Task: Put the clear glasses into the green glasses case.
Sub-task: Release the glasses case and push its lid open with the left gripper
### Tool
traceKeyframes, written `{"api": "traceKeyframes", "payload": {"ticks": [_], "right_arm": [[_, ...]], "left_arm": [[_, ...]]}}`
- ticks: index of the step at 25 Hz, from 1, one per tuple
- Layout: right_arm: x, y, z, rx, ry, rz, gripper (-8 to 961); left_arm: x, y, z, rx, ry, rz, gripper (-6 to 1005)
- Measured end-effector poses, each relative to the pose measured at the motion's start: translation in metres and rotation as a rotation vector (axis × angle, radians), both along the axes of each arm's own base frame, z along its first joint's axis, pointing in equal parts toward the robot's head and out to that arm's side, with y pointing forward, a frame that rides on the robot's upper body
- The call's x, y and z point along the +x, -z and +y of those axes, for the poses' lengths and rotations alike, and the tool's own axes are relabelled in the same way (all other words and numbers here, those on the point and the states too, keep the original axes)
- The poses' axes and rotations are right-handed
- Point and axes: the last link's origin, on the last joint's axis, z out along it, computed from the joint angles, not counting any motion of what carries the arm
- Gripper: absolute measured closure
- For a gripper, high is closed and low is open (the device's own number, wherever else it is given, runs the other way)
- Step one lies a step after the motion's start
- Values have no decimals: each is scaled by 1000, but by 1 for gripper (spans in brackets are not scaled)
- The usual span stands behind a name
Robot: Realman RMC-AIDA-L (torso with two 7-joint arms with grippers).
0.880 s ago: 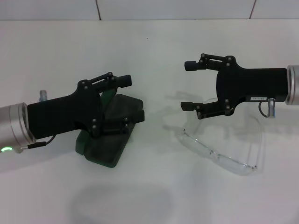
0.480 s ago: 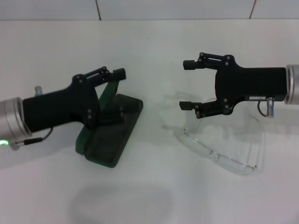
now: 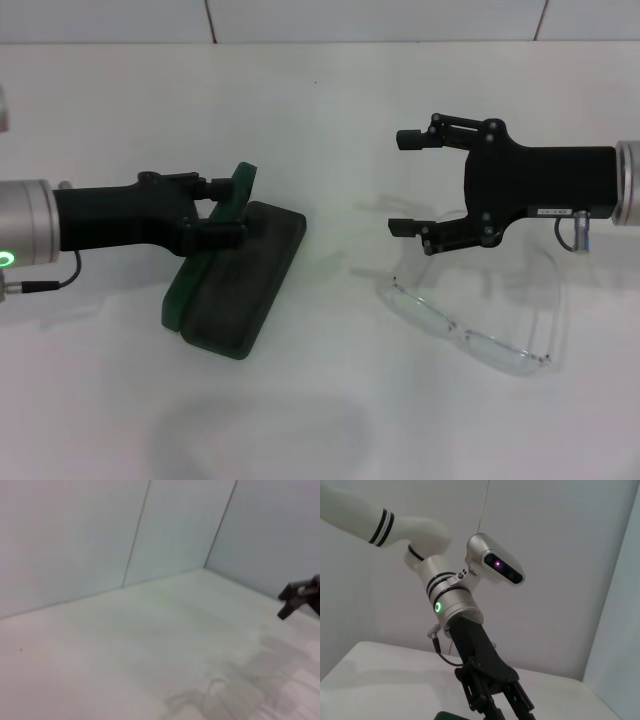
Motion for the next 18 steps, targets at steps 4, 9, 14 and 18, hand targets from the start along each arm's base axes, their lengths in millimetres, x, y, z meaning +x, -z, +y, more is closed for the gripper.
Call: {"api": "traceKeyframes", "payload": {"ticks": [4, 9, 14, 18], "right_arm": [[-1, 1, 1, 0, -11, -8, 68], [-1, 2, 0, 8, -27, -17, 68], [0, 2, 0, 11, -29, -18, 68], [-1, 2, 0, 10, -31, -18, 69]], "left_arm": [[5, 4, 2, -1, -26, 49, 196], [0, 4, 7, 27, -66, 71, 257], [-2, 3, 7, 40, -74, 74, 268], [-6, 4, 8, 46, -90, 86, 276]]}}
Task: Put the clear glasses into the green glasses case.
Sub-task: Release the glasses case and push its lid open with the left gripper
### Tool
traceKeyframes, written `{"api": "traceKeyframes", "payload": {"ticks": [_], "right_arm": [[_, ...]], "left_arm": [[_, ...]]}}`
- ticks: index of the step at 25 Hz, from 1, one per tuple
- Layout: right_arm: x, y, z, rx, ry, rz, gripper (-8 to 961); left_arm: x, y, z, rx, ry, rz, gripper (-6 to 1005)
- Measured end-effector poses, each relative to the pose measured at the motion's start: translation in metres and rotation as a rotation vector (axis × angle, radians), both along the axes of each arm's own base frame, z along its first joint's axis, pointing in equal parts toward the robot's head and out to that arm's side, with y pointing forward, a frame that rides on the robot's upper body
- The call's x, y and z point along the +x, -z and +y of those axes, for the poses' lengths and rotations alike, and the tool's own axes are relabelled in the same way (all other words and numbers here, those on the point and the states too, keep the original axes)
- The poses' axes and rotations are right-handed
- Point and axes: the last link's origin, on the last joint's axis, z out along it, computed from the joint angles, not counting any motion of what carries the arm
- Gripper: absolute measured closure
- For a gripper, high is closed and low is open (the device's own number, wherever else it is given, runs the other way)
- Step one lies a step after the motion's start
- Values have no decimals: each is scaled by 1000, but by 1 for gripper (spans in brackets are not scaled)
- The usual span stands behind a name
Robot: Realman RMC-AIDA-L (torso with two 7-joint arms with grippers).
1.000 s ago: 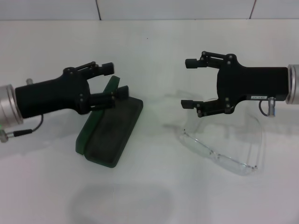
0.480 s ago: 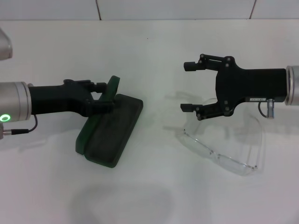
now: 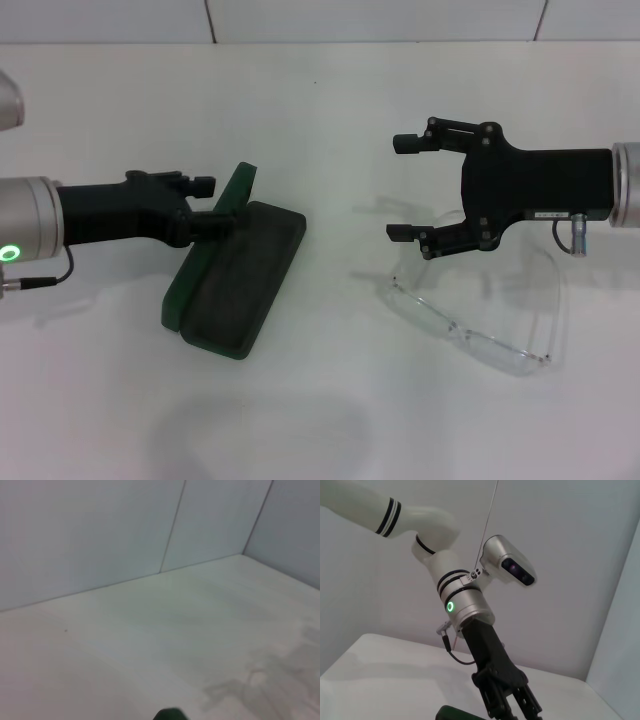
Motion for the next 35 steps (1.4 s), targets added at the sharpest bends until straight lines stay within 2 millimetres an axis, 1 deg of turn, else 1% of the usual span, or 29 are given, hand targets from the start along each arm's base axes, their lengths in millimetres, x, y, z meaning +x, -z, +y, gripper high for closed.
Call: {"api": "traceKeyframes", "payload": {"ticks": [9, 19, 25, 28, 32, 33, 35], "right_arm": [[-2, 4, -2, -10, -15, -14, 69], [-4, 9, -4, -12, -37, -29, 69], [-3, 12, -6, -17, -47, -43, 69], [-2, 13, -7, -18, -48, -45, 69], [0, 14, -11, -22, -57, -52, 69], [1, 15, -12, -23, -58, -57, 69], [3, 16, -14, -22, -58, -61, 69]], "left_arm": [[-13, 4, -1, 11, -43, 43, 295], [-16, 2, -1, 21, -48, 54, 316], [-18, -8, 7, 79, -67, 54, 542], [-17, -14, 12, 103, -59, 55, 775], [-6, -20, 25, 125, -1, 75, 845], [-1, -20, 30, 117, 15, 89, 862], [2, -19, 33, 110, 24, 98, 897]]}}
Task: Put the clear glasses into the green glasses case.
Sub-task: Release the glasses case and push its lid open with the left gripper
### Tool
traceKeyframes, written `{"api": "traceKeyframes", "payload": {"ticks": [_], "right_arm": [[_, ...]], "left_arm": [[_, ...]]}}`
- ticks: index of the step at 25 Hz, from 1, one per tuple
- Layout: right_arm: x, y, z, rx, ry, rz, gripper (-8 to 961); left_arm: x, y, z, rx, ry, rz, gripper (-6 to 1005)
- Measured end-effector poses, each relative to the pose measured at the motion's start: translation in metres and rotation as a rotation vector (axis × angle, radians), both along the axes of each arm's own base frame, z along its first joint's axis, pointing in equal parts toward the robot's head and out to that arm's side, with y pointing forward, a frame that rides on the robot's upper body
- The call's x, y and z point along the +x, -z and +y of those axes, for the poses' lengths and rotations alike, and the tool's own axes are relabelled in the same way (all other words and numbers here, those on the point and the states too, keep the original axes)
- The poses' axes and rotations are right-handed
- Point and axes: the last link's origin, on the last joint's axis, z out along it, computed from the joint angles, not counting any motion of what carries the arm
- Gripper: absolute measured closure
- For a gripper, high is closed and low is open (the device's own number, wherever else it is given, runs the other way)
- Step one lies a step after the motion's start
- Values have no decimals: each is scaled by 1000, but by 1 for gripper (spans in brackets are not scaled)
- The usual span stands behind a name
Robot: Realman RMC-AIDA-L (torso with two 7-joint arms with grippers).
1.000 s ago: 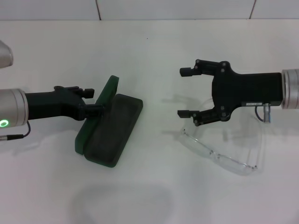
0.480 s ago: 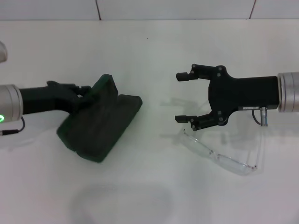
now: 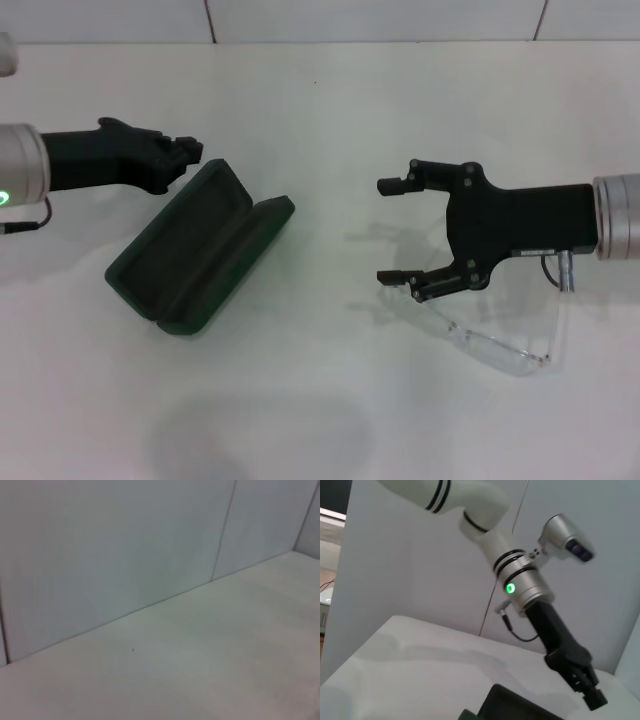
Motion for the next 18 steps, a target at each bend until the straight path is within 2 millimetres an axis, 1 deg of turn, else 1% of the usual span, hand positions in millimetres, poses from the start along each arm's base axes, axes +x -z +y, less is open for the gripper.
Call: {"api": "traceKeyframes", "payload": {"ticks": [1, 2, 3, 6, 9, 14, 17, 18], "right_arm": [[1, 1, -1, 0, 1, -2, 69], [2, 1, -2, 1, 3, -2, 69], [3, 1, -3, 2, 4, -3, 69], [6, 1, -4, 5, 6, -4, 69], [7, 1, -5, 8, 2, -5, 69], [7, 2, -6, 4, -8, -16, 69], [7, 4, -6, -3, -22, -30, 69], [6, 5, -7, -7, -31, -37, 69]], "left_arm": [[0, 0, 0, 0, 0, 0, 914], [6, 4, 3, -10, 13, 7, 932], [7, 4, 4, -9, 15, 7, 949], [9, 5, 5, -6, 14, 2, 949], [7, 3, 5, -8, -25, -17, 948], [-6, -4, 0, -8, -105, -31, 803], [-15, -4, -4, -16, -143, -12, 676], [-15, -4, -4, -16, -143, -12, 633]]}}
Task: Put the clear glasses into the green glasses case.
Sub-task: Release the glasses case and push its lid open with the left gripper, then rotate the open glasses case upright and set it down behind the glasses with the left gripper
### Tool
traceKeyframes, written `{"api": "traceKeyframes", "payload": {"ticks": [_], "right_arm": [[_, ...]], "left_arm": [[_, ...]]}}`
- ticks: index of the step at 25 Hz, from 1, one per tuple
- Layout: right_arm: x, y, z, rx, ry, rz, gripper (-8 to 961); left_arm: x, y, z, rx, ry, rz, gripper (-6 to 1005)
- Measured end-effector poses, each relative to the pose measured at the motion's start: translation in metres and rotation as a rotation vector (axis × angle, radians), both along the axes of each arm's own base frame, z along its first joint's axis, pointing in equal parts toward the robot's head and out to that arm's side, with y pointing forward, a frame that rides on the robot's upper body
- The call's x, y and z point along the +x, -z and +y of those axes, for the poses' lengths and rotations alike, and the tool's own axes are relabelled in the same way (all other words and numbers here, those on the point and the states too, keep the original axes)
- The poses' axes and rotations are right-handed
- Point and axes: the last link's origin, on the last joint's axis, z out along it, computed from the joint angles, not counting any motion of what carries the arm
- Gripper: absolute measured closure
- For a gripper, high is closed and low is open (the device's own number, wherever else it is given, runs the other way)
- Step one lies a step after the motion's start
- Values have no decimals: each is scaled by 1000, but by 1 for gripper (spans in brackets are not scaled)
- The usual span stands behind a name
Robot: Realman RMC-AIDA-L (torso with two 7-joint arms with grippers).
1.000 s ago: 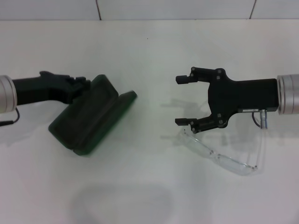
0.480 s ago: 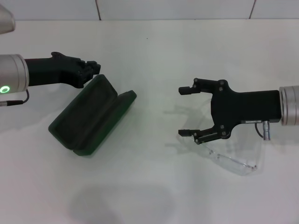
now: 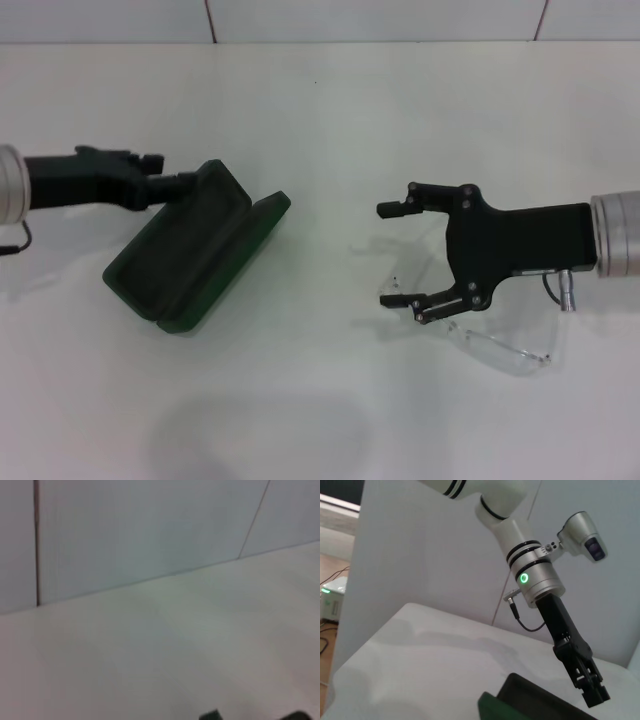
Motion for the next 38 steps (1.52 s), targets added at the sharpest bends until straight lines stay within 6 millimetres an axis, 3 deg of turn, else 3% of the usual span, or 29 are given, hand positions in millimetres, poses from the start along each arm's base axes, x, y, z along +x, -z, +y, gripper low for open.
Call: {"api": "traceKeyframes", "payload": {"ticks": [6, 9, 20, 26, 32, 38], "right_arm": [[-2, 5, -3, -12, -31, -24, 68], [-2, 6, -4, -19, -39, -36, 68], [-2, 11, -5, -26, -44, -53, 68], [-2, 12, -5, -25, -49, -58, 68], [1, 11, -6, -19, -52, -61, 68], [6, 12, -10, -4, -65, -62, 68]], "left_arm": [[-10, 2, -8, -11, -41, 8, 380], [-18, 3, -11, -23, -76, 6, 339], [-27, 6, -14, -71, -109, 40, 350], [-27, 7, -14, -89, -107, 64, 569], [-10, 2, -4, -82, -53, 44, 793], [20, -3, 18, -34, 148, 127, 848]]}}
